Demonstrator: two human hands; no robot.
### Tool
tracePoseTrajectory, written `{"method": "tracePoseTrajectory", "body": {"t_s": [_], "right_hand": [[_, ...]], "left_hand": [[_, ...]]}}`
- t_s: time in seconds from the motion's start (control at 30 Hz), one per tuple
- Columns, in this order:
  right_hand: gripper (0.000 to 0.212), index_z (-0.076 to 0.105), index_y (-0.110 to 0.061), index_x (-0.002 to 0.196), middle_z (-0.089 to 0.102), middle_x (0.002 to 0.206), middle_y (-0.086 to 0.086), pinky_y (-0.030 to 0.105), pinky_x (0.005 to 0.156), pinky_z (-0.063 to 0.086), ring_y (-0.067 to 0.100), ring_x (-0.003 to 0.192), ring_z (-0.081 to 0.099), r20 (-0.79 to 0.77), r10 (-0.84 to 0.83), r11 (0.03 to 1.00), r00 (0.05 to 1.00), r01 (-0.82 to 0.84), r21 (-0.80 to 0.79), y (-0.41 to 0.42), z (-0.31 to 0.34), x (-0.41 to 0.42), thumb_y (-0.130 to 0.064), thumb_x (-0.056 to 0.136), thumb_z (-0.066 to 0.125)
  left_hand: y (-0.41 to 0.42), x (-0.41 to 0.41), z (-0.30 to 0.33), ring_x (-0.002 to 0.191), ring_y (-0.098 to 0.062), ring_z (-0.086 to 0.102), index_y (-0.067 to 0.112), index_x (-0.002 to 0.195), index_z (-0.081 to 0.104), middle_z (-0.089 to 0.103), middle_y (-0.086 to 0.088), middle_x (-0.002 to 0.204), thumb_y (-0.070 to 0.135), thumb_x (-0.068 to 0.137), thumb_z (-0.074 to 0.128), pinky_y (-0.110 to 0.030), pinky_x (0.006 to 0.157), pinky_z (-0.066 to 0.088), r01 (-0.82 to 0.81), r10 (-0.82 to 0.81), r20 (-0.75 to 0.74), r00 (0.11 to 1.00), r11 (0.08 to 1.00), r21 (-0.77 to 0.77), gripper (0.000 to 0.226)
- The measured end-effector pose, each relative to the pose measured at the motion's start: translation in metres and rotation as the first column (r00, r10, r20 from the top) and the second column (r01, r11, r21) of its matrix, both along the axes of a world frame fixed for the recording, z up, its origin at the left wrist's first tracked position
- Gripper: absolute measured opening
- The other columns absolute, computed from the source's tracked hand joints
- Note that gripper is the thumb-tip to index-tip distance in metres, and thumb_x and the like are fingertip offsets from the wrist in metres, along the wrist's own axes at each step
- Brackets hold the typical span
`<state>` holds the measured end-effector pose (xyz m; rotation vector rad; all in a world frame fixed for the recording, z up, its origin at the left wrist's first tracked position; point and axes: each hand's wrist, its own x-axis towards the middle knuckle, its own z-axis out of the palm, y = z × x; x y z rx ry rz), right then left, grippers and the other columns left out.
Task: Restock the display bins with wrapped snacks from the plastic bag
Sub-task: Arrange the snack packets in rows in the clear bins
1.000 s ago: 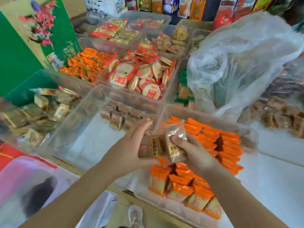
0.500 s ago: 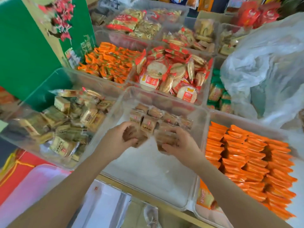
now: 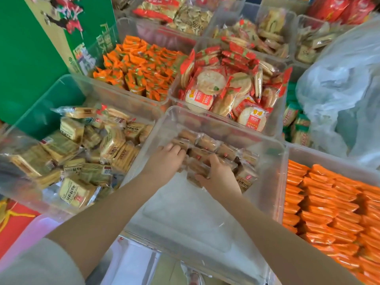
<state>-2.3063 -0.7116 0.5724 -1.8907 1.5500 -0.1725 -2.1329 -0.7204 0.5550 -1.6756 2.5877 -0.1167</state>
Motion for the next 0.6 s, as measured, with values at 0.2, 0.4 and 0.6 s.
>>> {"method": "tracePoseTrajectory", "body": {"t_s": [0.2, 0.4, 0.6], "right_hand": [[0.044, 0.065, -0.017, 0.103, 0.062, 0.105, 0.001, 0.030, 0.075, 0.046, 0.021, 0.094, 0.057, -0.553, 0.161, 0.846, 0.817, -0.403, -0.349, -0.006, -0.024, 0.004, -0.033, 0.065, 0.080], [0.055, 0.044, -0.014, 0.126, 0.050, 0.124, 0.005, 0.033, 0.091, 0.036, 0.025, 0.111, 0.046, -0.610, 0.200, 0.854, 0.767, -0.441, -0.274, -0.002, -0.028, 0.007, -0.029, 0.080, 0.069], [0.045, 0.046, -0.012, 0.119, 0.051, 0.121, 0.008, 0.034, 0.092, 0.036, 0.027, 0.110, 0.046, -0.582, 0.098, 0.891, 0.807, -0.332, -0.310, -0.003, -0.026, 0.016, -0.010, 0.078, 0.065]], "left_hand": [[0.010, 0.011, -0.011, 0.068, -0.025, 0.062, 0.007, 0.091, 0.068, 0.061, -0.007, 0.076, -0.003, 0.046, 0.077, -0.031, 0.053, 0.049, -0.010, 0.012, 0.026, 1.000, 0.997, -0.077, 0.047], [0.012, 0.013, 0.000, 0.061, -0.025, 0.059, 0.007, 0.082, 0.066, 0.059, -0.006, 0.071, -0.007, 0.040, 0.077, -0.029, 0.047, 0.045, -0.034, 0.036, 0.067, 0.997, 0.999, -0.028, 0.046], [-0.001, 0.003, 0.003, 0.104, -0.023, 0.052, 0.012, 0.112, 0.051, 0.053, -0.003, 0.111, -0.005, 0.076, 0.057, -0.029, 0.067, 0.038, -0.141, 0.129, 0.098, 0.987, 0.982, 0.124, 0.040]]}}
